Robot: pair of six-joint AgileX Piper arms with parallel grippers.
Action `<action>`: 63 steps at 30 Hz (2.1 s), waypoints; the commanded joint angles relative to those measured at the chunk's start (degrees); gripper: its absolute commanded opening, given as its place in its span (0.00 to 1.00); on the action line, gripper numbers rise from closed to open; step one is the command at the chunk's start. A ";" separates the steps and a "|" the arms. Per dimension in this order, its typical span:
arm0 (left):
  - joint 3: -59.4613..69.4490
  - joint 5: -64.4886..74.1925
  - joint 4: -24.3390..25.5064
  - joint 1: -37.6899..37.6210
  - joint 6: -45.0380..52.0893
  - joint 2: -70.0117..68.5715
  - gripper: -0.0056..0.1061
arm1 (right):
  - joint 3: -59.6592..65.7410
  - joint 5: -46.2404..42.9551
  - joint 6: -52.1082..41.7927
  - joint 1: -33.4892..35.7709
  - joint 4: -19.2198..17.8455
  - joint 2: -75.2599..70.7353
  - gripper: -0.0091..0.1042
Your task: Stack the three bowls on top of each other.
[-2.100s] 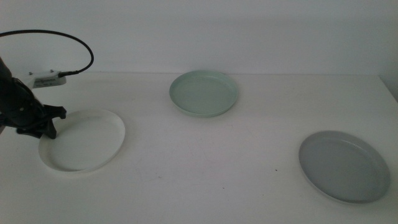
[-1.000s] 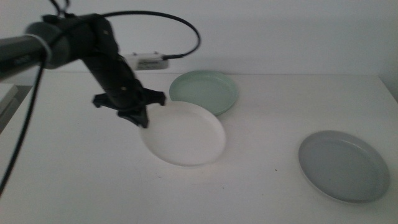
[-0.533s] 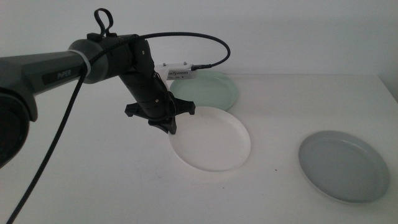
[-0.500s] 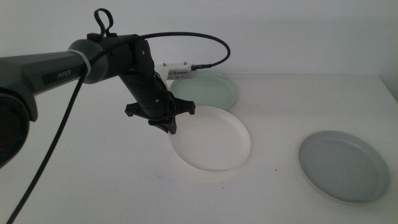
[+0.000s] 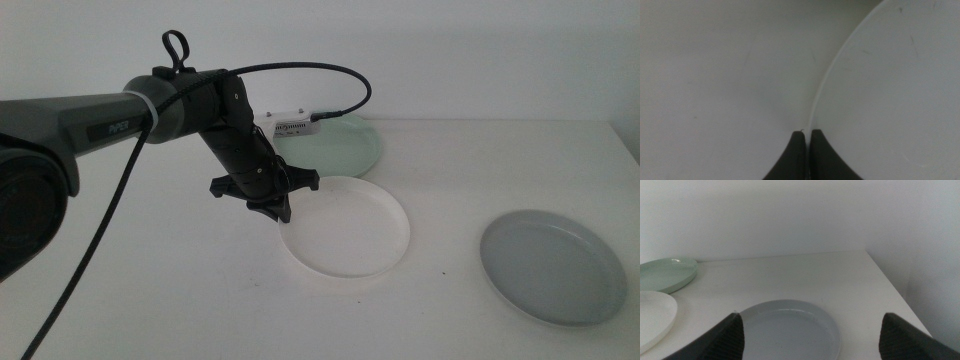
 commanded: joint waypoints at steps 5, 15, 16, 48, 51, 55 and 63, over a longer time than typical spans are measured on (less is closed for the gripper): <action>-0.26 -0.96 -0.87 0.02 1.52 -0.27 0.10 | 0.22 -0.47 0.00 -0.46 -0.35 -0.22 0.90; -0.26 0.93 0.35 1.12 4.25 -2.01 0.86 | 0.22 -0.47 0.00 -0.46 -0.35 -0.22 0.90; -0.26 1.41 0.20 1.45 4.25 -2.75 0.89 | 0.22 -0.47 0.00 -0.46 -0.35 -0.22 0.90; -19.19 2.71 20.66 2.30 -7.45 -9.66 0.89 | 0.22 -0.47 0.00 -0.46 -0.35 -0.22 0.90; -27.33 5.86 21.86 2.30 -9.56 -3.09 0.89 | 0.22 -0.47 0.00 -0.46 -0.35 -0.22 0.90; -37.21 9.17 22.03 2.30 -10.79 5.78 0.89 | 0.22 -0.47 0.00 -0.46 -0.35 -0.22 0.90; -44.09 8.94 19.68 2.74 -11.96 17.63 0.89 | 0.22 -0.47 0.00 -0.46 -0.35 -0.22 0.90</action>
